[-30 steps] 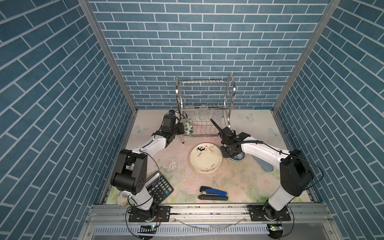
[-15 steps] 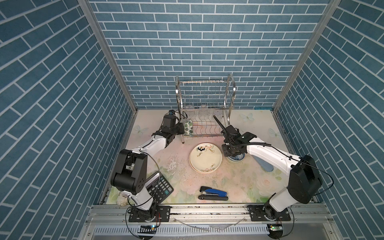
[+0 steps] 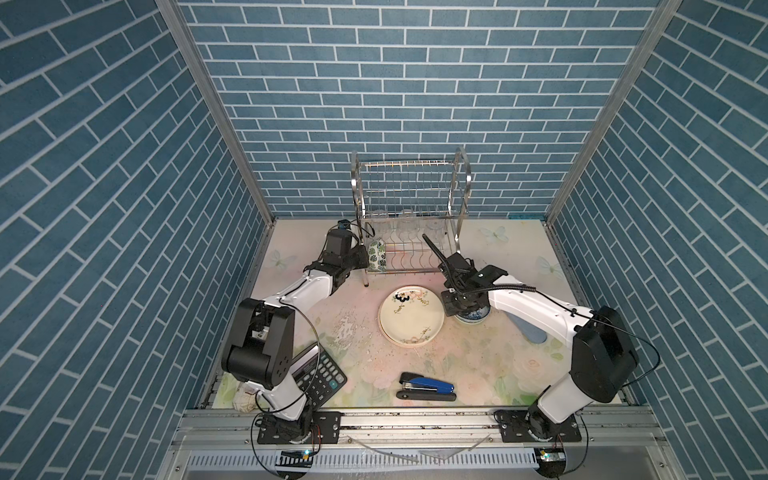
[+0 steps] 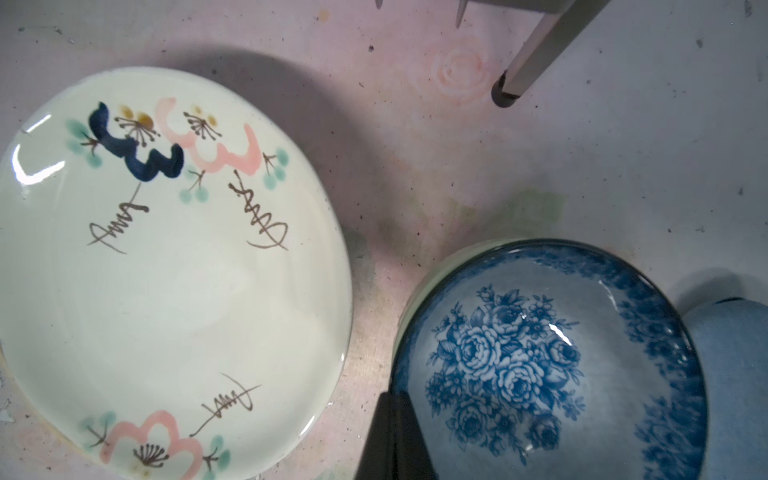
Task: Unload the mixed dishes from the dish rack
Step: 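Open the right gripper and raise it toward the leaf-print bowl in the rack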
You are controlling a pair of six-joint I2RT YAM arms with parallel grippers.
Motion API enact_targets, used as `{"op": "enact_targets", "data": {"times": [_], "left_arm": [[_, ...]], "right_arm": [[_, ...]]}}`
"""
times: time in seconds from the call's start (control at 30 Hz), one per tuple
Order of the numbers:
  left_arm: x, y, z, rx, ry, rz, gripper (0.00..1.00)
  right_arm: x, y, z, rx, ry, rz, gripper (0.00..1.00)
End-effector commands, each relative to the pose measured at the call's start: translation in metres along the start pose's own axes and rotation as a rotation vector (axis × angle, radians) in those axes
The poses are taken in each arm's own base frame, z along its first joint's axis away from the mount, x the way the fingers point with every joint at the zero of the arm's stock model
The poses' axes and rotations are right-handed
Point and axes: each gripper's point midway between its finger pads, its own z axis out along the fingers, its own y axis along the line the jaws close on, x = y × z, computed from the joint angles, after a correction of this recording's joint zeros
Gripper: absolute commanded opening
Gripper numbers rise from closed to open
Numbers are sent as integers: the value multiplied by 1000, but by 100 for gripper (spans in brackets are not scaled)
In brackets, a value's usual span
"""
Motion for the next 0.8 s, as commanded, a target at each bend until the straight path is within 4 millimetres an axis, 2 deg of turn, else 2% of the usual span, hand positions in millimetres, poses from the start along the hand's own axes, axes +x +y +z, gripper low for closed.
{"op": "enact_targets", "data": {"times": [0.0, 0.23, 0.37, 0.57, 0.77], "left_arm": [[11, 0, 3, 9, 52, -6, 3], [11, -1, 3, 18, 51, -12, 1], [10, -2, 3, 24, 50, -14, 0], [6, -7, 1, 44, 43, -19, 0], [5, -7, 1, 44, 42, -17, 0]], "right_arm": [[-12, 4, -18, -30, -80, -2, 7], [-81, 50, -54, -311, -469, -5, 27], [-114, 70, -66, -419, -651, -20, 36], [-153, 106, -66, -593, -803, -36, 46], [-184, 136, -44, -698, -815, -31, 47]]}}
